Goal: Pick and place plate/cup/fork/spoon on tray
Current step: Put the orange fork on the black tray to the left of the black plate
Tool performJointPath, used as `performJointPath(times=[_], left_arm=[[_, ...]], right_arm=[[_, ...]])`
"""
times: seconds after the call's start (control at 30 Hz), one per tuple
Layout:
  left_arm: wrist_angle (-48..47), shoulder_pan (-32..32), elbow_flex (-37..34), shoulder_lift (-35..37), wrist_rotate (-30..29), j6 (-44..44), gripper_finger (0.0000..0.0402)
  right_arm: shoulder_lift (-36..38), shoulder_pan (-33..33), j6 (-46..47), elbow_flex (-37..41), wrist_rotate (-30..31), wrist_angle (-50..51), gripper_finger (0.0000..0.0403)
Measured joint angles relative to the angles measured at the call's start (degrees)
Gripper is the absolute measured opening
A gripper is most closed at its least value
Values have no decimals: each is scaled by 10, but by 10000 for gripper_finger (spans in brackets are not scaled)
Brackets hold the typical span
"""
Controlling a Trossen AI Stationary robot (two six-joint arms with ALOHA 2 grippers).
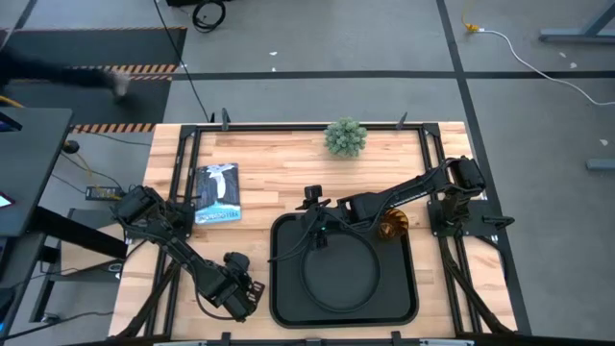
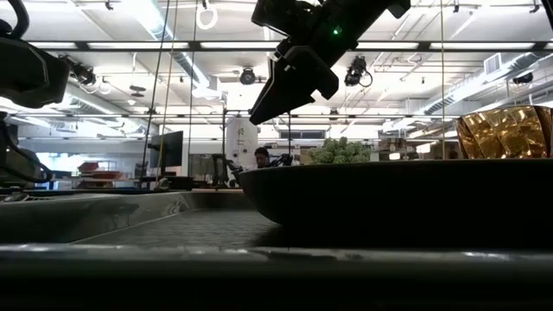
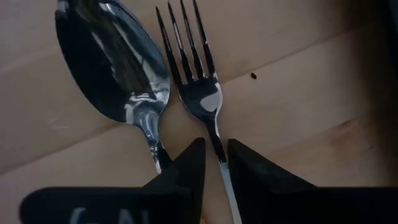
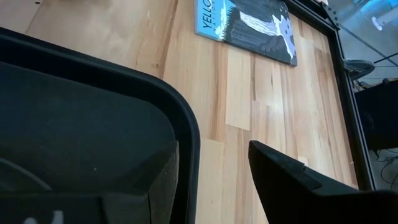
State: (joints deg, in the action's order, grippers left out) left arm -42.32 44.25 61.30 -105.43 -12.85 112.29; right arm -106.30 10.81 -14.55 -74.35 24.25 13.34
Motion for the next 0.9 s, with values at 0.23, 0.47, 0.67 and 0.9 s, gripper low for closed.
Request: performJointPath(times=[0.23,0.47,0.67,0.9], left_arm=[[4,-1,0,0,-4,0,19],[5,-5,-2,13,-1,4,16],[6,-12,-2,17,-19,0,16],[22,-28,-2,19,-22,-18,18]], right_arm=[[1,1,-2,0,-1,2,201],[61,2,-29,0,-4,25,201],[145,-7,-30,0,1,76,201],[230,-16,-32,0,-18,131,201]])
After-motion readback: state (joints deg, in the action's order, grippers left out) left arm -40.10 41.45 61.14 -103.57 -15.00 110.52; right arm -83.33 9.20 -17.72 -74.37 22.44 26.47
